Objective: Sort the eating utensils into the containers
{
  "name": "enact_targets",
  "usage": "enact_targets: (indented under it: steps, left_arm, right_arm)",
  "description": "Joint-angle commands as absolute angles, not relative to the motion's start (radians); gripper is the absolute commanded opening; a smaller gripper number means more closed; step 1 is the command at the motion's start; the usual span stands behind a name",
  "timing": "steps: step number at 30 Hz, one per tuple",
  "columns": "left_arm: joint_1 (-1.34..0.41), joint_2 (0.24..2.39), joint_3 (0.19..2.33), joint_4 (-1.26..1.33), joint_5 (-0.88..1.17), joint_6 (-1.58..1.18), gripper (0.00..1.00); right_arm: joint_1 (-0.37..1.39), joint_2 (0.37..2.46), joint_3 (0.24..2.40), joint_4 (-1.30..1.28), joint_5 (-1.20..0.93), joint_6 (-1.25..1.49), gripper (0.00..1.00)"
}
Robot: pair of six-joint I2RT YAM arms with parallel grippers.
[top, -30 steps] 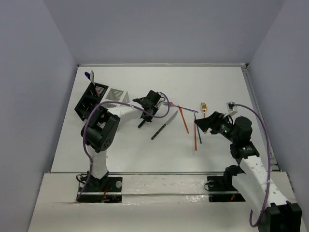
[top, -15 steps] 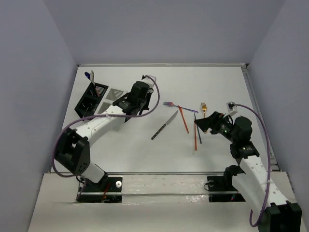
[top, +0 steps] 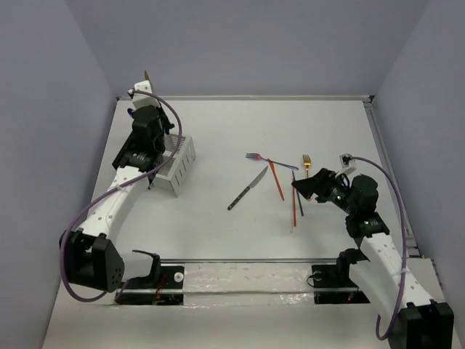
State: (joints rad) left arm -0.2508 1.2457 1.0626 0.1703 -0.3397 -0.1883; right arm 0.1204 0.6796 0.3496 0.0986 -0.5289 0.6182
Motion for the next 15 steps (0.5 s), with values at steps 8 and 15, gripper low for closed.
enact_targets:
  steps: [8, 15]
  left_arm:
    - [-0.239, 1.365, 1.062, 0.411, -0.391, -0.158, 0.0]
    - [-0.239, 1.404, 0.991, 0.492, -0.423, -0.138, 0.0]
  right_arm:
    - [0.13, 0.693, 0.342, 0.167, -0.537, 0.615, 0.89]
    - [0.14, 0.699, 0.341, 0.172, -0.535, 0.615, 0.89]
